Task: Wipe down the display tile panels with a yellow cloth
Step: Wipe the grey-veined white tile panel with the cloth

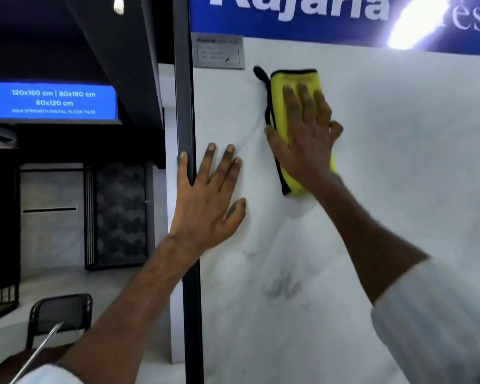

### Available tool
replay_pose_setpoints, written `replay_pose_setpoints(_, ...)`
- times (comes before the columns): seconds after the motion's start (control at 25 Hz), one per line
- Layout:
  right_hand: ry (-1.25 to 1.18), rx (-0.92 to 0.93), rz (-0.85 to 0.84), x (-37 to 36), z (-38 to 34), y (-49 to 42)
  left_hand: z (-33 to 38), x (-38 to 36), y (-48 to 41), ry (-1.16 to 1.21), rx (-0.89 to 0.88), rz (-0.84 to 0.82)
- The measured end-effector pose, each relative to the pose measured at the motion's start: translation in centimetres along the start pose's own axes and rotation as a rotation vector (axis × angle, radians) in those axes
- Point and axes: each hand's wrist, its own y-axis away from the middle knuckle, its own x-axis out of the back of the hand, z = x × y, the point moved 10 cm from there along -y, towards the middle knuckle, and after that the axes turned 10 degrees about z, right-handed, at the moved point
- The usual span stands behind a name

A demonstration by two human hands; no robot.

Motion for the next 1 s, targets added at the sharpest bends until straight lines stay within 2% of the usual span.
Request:
replay_pose_setpoints(0.12, -0.001, -0.052, -0.032, -1.5, 0.5, -4.3, -0.1, 0.4, -0.1, 0.017, 0.010, 0.026)
replay_pose_setpoints(0.28, -0.023, 0.016, 0.019, -1.2, 0.2, -3.1, 0.2, 0.2, 0.1, 0.013, 0.007, 0.017)
replay_pose_setpoints(0.44, 0.001, -0.038, -0.010, -2.6, -0.3, -9.4, 0.0, 0.4, -0.1, 0.032, 0.018, 0.027)
replay_pose_setpoints(0.64, -0.003, 0.012, -0.070, -4.2, -2.8, -13.0, -0.5, 1.9, 0.2, 0.208, 0.076, 0.135)
replay_pose_setpoints(0.72, 0.017, 0.059, -0.027, -3.4, -3.5, -11.3, -2.2, 2.7, 1.0, 0.307, 0.256, 0.225)
replay_pose_setpoints(0.8, 0.014, 0.071, 0.036, -2.3, -3.7, -7.6, -5.4, 2.3, 3.1, 0.482, 0.649, 0.244)
replay_pose_setpoints(0.88, 0.003, 0.077, 0.090, -1.0, -3.7, -3.1, -6.5, 0.0, 6.2, 0.731, 1.066, 0.107)
replay_pose_setpoints(0.96, 0.016, 0.088, 0.091, -0.5, -4.0, 0.1, -5.6, -1.6, 8.6, 0.941, 1.340, -0.047)
replay_pose_setpoints(1.0, 0.018, 0.090, 0.079, -0.5, -4.3, 0.4, -4.8, -1.9, 9.1, 1.067, 1.446, -0.066)
